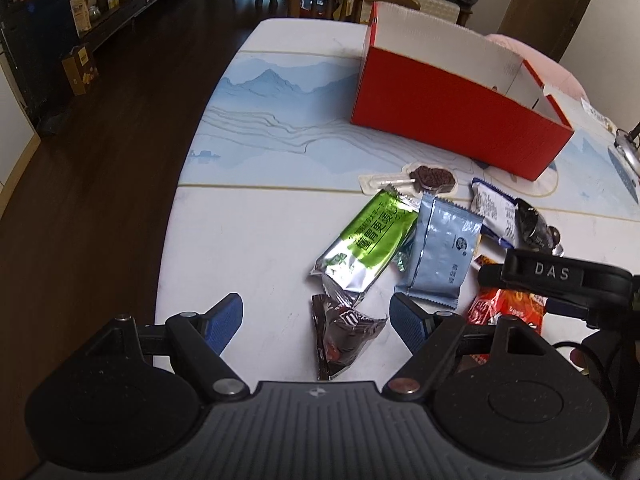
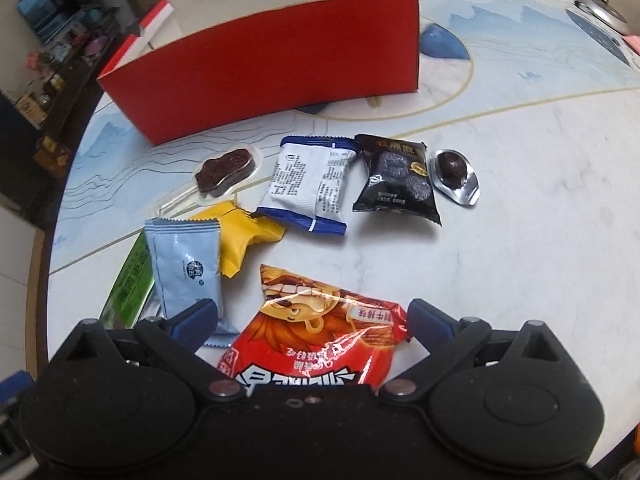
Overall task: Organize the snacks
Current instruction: 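Grasp the dark M&M's packet with the left tool while the right tool grasps the red chip bag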
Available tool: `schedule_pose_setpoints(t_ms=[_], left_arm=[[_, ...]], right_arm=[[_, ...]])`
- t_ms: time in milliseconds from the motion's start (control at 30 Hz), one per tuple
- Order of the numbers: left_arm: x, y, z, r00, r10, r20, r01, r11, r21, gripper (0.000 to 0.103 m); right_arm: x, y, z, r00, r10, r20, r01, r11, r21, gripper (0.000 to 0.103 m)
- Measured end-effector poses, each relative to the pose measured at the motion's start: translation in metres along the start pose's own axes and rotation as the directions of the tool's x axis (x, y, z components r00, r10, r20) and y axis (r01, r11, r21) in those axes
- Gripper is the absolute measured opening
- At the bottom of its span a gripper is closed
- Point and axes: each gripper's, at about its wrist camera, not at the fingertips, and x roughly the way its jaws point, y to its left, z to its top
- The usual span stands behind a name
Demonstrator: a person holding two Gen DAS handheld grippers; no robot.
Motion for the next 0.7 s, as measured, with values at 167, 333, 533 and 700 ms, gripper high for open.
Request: schedule_pose_setpoints(t_ms=[167,333,533,700], left_arm=[[0.007,0.004,-0.001,1.000,0.005,-0.020,-0.005,1.000,-0.016,0.081],[0.013,0.005,0.000,0.999,0.004,-0.040,-0.005,0.999,-0.033,0.081],[0.019,-0.001,0.000,0.999,0.006,-0.054,-0.007,1.000,-0.016,0.081],[0.035,-0.006,0.001,0.995,0.001,-0.097,-0.002,1.000,-0.006,0.080]], right_arm=[[0.002,-0.006,-0.001,0.999,-0.041,-0.029,0.042,0.998,0.043,0.102],[0.007,-0.005,0.000,0.997,-0.025,-0.075,0.031,0.996,0.085,0.102],[0.011,0.003,-0.005,0.994,0.005,-0.105,-0.001,0.999,0.034,0.101],[0.007,0.000,-0.006,0.994,0.024,-0.104,-0.025,1.000,-0.011,0.094]])
